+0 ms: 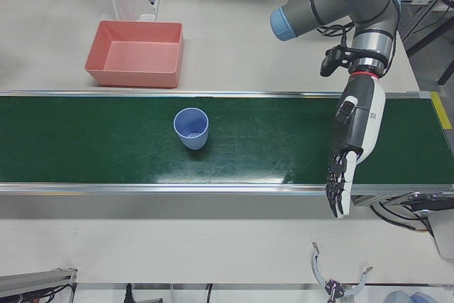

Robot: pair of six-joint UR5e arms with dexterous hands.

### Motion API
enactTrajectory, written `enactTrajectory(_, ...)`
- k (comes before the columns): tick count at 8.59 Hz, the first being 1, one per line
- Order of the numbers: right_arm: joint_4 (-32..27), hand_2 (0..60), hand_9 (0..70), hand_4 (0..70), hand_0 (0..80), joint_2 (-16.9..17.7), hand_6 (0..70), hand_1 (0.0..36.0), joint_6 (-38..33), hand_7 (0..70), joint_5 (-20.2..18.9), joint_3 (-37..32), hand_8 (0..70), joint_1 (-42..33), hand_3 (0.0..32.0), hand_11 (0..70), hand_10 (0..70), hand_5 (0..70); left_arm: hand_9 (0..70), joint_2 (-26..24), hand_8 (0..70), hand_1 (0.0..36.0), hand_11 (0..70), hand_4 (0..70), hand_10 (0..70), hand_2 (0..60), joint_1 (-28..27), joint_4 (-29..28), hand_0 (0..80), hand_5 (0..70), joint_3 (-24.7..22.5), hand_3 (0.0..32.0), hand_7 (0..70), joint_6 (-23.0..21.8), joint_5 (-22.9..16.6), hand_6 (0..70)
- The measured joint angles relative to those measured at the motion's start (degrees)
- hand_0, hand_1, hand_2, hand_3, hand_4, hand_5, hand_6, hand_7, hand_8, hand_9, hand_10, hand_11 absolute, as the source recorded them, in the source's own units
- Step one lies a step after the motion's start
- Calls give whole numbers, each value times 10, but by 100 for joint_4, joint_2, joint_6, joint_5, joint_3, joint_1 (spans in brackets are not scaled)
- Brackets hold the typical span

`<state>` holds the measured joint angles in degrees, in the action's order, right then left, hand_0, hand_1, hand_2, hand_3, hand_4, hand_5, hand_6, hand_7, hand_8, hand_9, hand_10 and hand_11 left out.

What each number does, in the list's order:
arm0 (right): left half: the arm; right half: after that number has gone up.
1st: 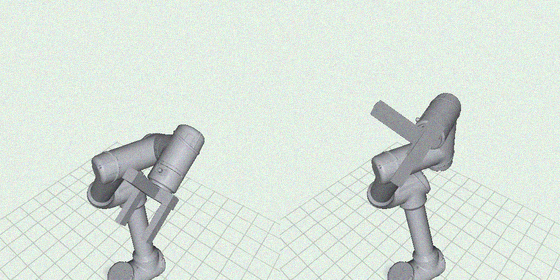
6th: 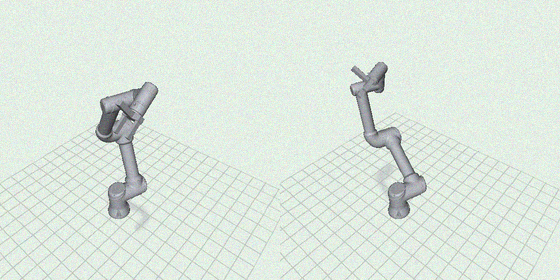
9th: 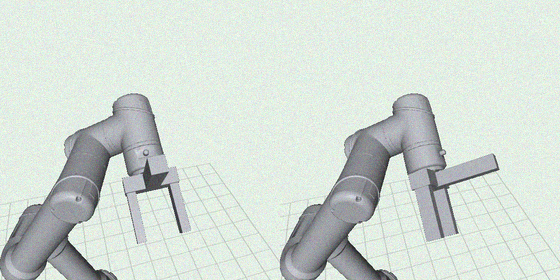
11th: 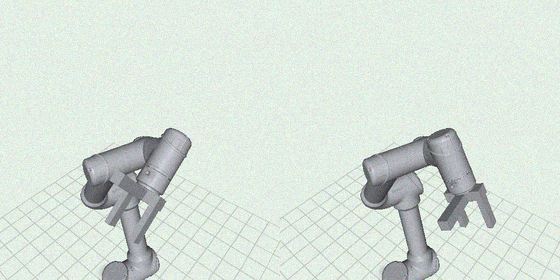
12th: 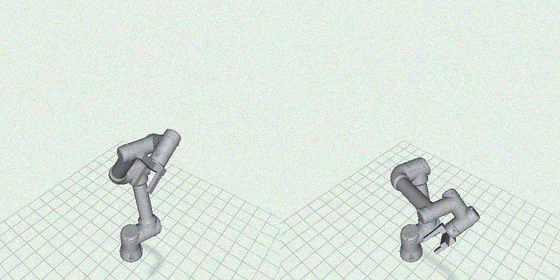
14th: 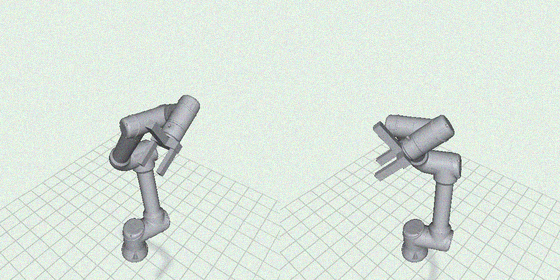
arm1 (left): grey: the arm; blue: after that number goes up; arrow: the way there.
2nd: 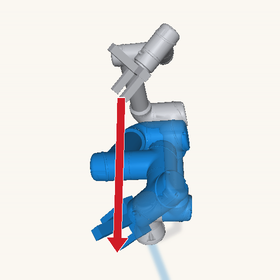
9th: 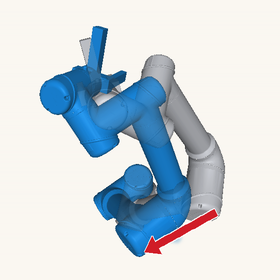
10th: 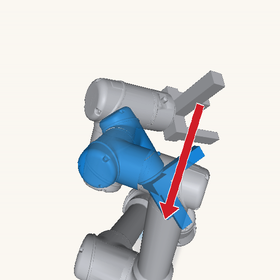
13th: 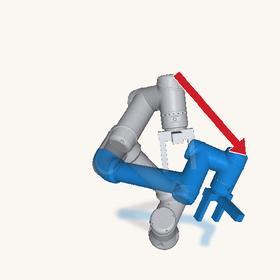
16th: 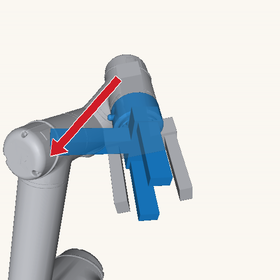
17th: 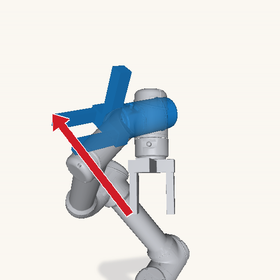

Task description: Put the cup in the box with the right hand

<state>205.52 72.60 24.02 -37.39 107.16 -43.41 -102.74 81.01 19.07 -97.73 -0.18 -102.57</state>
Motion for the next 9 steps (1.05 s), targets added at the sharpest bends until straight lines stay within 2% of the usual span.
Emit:
enactTrajectory(1,-2,316,166,700,417,47,104,100,1,504,-8,23,50,-22,0,49,40,0,0,0,0,0,0,0,0,0,0,0,0,0,0,0,0,0,0,0)
enactTrajectory(3,-3,306,169,700,415,84,108,96,5,513,-16,33,52,-40,0,54,44,0,0,0,0,0,0,0,0,0,-1,0,0,0,0,0,0,0,0,0)
enactTrajectory(4,-8,230,172,700,422,134,108,80,1,514,-25,46,53,-64,0,52,43,0,0,0,0,0,0,0,0,0,-2,0,0,0,0,0,0,0,0,0)
enactTrajectory(5,-22,211,172,700,202,247,103,15,-19,535,-60,60,47,-102,0,20,25,0,0,0,0,0,0,0,0,0,-1,0,0,0,0,0,0,0,0,0)
enactTrajectory(6,-49,5,163,700,427,406,98,6,-43,485,-101,103,49,-164,0,37,31,0,0,0,0,0,0,0,0,0,-2,0,0,0,0,0,0,0,0,0)
enactTrajectory(7,-67,92,171,679,507,542,104,121,-55,472,-121,195,60,-220,0,76,50,24,0,0,0,0,0,0,0,0,-4,0,0,0,3,0,0,0,0,0)
enactTrajectory(8,-79,308,174,639,506,672,106,198,-60,472,-134,307,64,-290,0,101,65,32,0,0,0,0,0,0,0,0,-2,0,0,0,3,0,0,0,0,0)
enactTrajectory(9,-116,350,170,615,494,790,102,206,-60,460,-144,380,62,-394,0,107,70,30,0,0,0,0,0,0,0,0,-3,0,0,0,2,0,0,0,0,0)
